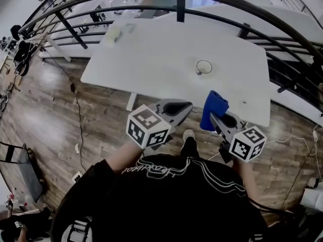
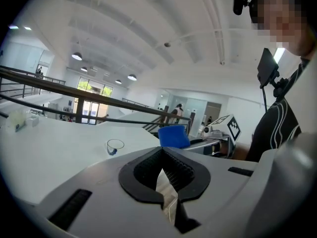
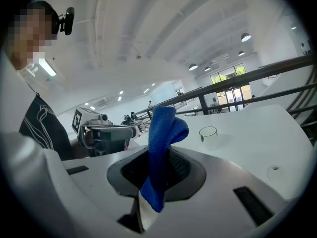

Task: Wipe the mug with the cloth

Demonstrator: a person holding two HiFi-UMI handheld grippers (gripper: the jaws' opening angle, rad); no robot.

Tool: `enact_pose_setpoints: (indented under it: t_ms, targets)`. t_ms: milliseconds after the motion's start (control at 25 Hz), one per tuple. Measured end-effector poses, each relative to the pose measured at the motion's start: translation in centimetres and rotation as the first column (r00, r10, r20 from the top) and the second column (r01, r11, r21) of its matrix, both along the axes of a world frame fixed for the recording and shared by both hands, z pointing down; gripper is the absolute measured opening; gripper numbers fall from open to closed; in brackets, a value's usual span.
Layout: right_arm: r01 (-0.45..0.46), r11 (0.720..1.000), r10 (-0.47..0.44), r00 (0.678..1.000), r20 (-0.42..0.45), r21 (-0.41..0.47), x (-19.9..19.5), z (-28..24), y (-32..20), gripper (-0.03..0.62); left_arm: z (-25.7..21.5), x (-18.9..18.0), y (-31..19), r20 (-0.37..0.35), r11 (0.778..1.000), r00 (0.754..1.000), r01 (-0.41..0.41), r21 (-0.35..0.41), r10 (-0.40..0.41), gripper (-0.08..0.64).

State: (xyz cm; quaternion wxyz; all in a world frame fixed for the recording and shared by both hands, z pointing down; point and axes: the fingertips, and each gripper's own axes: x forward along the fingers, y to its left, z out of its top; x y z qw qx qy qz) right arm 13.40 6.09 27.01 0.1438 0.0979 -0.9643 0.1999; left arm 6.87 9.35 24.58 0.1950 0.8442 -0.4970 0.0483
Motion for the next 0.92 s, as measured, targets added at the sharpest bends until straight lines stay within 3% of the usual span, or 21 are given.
enact_pose_setpoints:
  t_ms: [920]
  targets:
    - [-0.012,1.0,0.012,1.0,0.022,0.025,0.8,-0.6,2.2,0.058,-0.8,0.7,2.0,0.004,0.999,1.0,-0.003,0.033,0.003,0.008]
